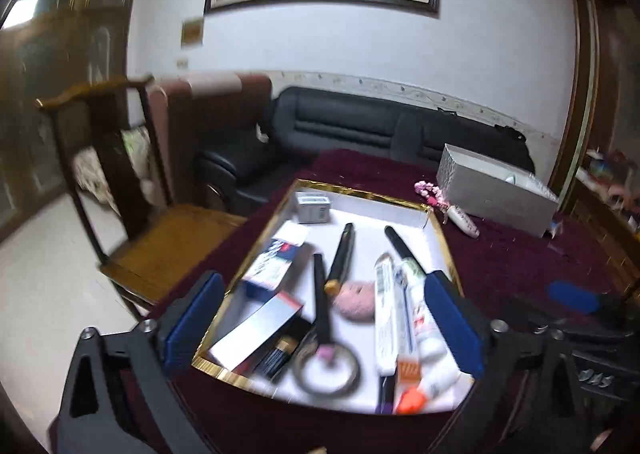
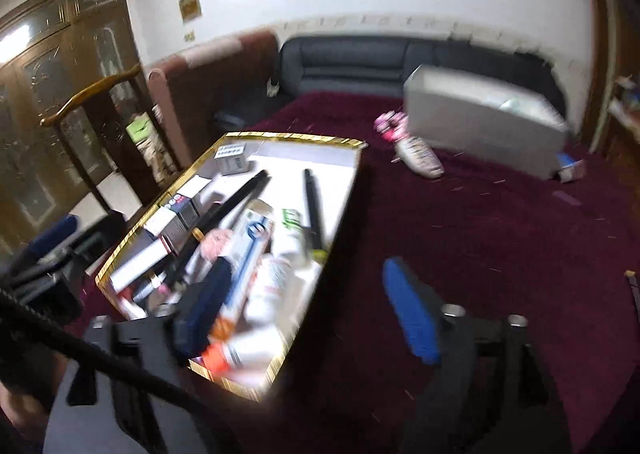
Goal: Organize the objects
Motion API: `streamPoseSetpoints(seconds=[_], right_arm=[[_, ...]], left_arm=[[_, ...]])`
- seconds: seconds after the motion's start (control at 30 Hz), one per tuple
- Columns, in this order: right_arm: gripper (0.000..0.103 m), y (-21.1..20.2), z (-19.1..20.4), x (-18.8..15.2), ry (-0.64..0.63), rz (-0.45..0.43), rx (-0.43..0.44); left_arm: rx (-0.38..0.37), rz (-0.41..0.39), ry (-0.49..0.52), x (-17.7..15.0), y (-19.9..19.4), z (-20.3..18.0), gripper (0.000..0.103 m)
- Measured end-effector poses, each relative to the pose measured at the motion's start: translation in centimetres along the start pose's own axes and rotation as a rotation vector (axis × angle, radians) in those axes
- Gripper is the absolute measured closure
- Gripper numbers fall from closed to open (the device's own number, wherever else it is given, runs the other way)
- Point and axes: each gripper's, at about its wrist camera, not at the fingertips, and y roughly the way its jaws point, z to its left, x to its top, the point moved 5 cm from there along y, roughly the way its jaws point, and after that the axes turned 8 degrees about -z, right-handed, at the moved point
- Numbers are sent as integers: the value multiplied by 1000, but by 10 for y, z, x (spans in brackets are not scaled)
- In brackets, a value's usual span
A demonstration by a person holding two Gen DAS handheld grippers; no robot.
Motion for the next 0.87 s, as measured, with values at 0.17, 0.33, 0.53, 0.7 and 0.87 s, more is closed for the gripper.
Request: streamPoseSetpoints(seconds=[0.17, 0.33, 0.53, 0.7, 0.87], right_arm=[[20, -49, -5, -30, -46, -133, -39], [20, -52, -1, -44, -69, -139, -25], [20, -46, 15, -56, -137, -122, -7], [20, -45, 24, -63, -175, -119, -1], [20, -42, 28, -66, -194, -114, 0]], left_arm=[[156, 51, 144, -30, -18, 2, 2], [134, 62, 165, -39, -28, 3, 2], [140, 65, 159, -46, -36, 10, 2], [136, 82, 116, -52, -34, 18, 2], [76, 103, 84, -59, -34, 21, 2]])
